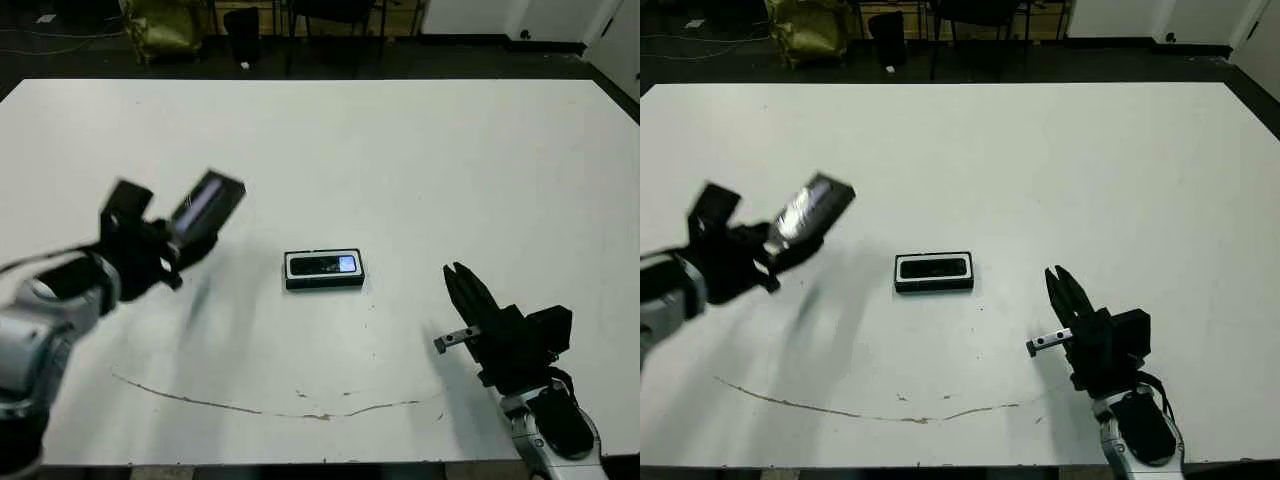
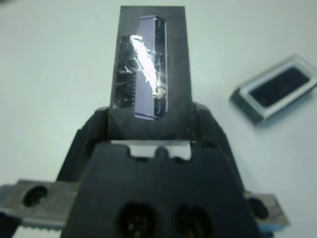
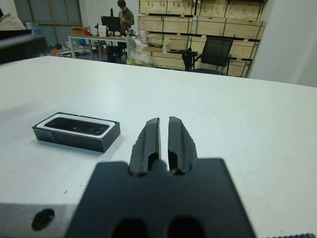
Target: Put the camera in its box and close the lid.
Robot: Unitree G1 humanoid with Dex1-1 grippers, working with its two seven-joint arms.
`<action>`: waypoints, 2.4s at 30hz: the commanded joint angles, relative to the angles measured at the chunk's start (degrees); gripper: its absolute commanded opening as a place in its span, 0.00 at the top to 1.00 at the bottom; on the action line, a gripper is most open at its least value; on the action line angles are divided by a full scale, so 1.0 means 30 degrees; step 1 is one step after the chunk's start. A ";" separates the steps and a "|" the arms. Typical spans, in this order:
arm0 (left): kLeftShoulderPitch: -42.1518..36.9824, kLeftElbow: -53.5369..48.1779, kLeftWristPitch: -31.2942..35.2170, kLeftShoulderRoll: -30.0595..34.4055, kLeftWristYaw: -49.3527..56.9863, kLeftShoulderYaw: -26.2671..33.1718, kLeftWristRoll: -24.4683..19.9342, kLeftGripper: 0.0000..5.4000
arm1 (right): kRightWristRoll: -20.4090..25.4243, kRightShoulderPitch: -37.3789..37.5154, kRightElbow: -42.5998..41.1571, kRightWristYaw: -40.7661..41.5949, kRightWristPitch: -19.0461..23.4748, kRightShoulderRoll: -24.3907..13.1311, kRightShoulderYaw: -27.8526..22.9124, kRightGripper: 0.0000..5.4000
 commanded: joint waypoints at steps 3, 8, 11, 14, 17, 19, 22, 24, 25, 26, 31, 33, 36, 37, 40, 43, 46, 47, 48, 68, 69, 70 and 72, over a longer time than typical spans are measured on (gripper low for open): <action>-0.1716 0.2066 -0.1652 0.2097 -0.3166 -0.1123 -0.0089 0.58 | -0.0023 0.0279 0.0327 -0.0047 0.0083 -0.0095 0.0073 1.00; -0.4348 0.4809 -0.5699 0.3661 -0.7630 -0.4040 0.1347 0.58 | 0.0013 0.0324 0.0310 -0.0081 0.0145 -0.0069 0.0108 1.00; -0.6212 0.6430 -0.6912 0.3601 -0.9413 -0.5588 0.2168 0.58 | -0.0081 0.0282 0.0427 -0.0053 -0.0027 -0.0090 0.0154 1.00; -0.7899 0.8335 -0.8820 0.2978 -1.1153 -0.6950 0.3030 0.58 | -0.0306 0.0282 0.0344 -0.0214 0.0125 -0.0092 0.0197 1.00; -0.8999 0.9797 -0.9812 0.2119 -1.2038 -0.7653 0.3528 0.58 | -0.0218 0.0287 0.0401 -0.0312 0.0176 0.0006 0.0187 1.00; -0.9508 1.0648 -1.0535 0.1424 -1.2537 -0.8003 0.3765 0.58 | -0.0239 0.0282 0.0403 -0.0379 0.0186 -0.0002 0.0190 1.00; -0.9835 1.1423 -1.1519 0.0499 -1.3102 -0.8310 0.3988 0.58 | -0.0077 0.0273 0.0344 -0.0381 0.0280 -0.0010 0.0168 1.00; -0.9950 1.1671 -1.1977 -0.0061 -1.3219 -0.8671 0.4390 0.58 | -0.0098 0.0300 0.0129 -0.0470 0.0665 -0.0074 0.0152 1.00; -0.9974 1.1759 -1.2258 -0.0307 -1.3221 -0.8887 0.4649 0.58 | -0.0095 0.0301 0.0121 -0.0457 0.0677 -0.0099 0.0131 1.00; -0.9962 1.1876 -1.2675 -0.0542 -1.3275 -0.9079 0.4861 0.58 | -0.0036 0.0286 0.0209 -0.0382 0.0537 -0.0103 0.0098 1.00; -0.9834 1.2061 -1.3354 -0.1233 -1.3629 -0.9940 0.5799 0.58 | -0.0002 0.0249 0.0365 -0.0314 0.0399 -0.0118 0.0043 1.00; -0.9784 1.2278 -1.3242 -0.1465 -1.3902 -1.0061 0.5856 0.58 | -0.0041 0.0201 0.0460 -0.0249 0.0297 -0.0169 0.0037 1.00; -0.9893 1.2535 -1.3108 -0.1643 -1.4507 -1.0323 0.5946 0.58 | -0.0169 0.0202 0.0299 -0.0396 0.0557 -0.0154 0.0096 1.00; -0.9924 1.2546 -1.3048 -0.1665 -1.4652 -1.0406 0.6026 0.58 | -0.0212 0.0210 0.0271 -0.0428 0.0578 -0.0146 0.0124 1.00; -1.0029 1.2470 -1.2929 -0.1668 -1.4952 -1.0753 0.6489 0.58 | -0.0124 0.0170 0.0466 -0.0363 0.0342 -0.0053 0.0173 1.00; -1.0128 1.2534 -1.3041 -0.1720 -1.5126 -1.0978 0.6963 0.58 | -0.0029 0.0166 0.0523 -0.0328 0.0361 -0.0003 0.0210 1.00; -1.0326 1.2705 -1.3321 -0.1792 -1.5253 -1.1228 0.7538 0.58 | -0.0209 0.0196 0.0544 -0.0348 0.0259 -0.0040 0.0285 1.00; -1.0375 1.2792 -1.3298 -0.1864 -1.5260 -1.1268 0.7675 0.58 | -0.0182 0.0215 0.0523 -0.0340 0.0324 -0.0047 0.0295 1.00; -1.0429 1.2890 -1.3194 -0.1954 -1.5260 -1.1299 0.7778 0.58 | -0.0086 0.0239 0.0474 -0.0334 0.0455 -0.0033 0.0297 1.00; -1.0966 1.4504 -1.3026 -0.3231 -1.5414 -1.1693 0.8763 0.58 | 0.0105 0.0545 0.0579 -0.0205 0.0402 -0.0092 0.0197 1.00; -1.0947 1.4482 -1.3035 -0.3229 -1.5432 -1.1678 0.8758 0.58 | 0.0106 0.0566 0.0515 -0.0248 0.0520 -0.0089 0.0195 1.00; -1.0919 1.4447 -1.3068 -0.3220 -1.5455 -1.1663 0.8748 0.58 | 0.0093 0.0571 0.0521 -0.0236 0.0471 -0.0104 0.0198 1.00; -1.0905 1.4324 -1.3021 -0.3189 -1.5553 -1.1670 0.8740 0.58 | -0.0027 0.0627 0.0370 -0.0361 0.0571 -0.0104 0.0233 1.00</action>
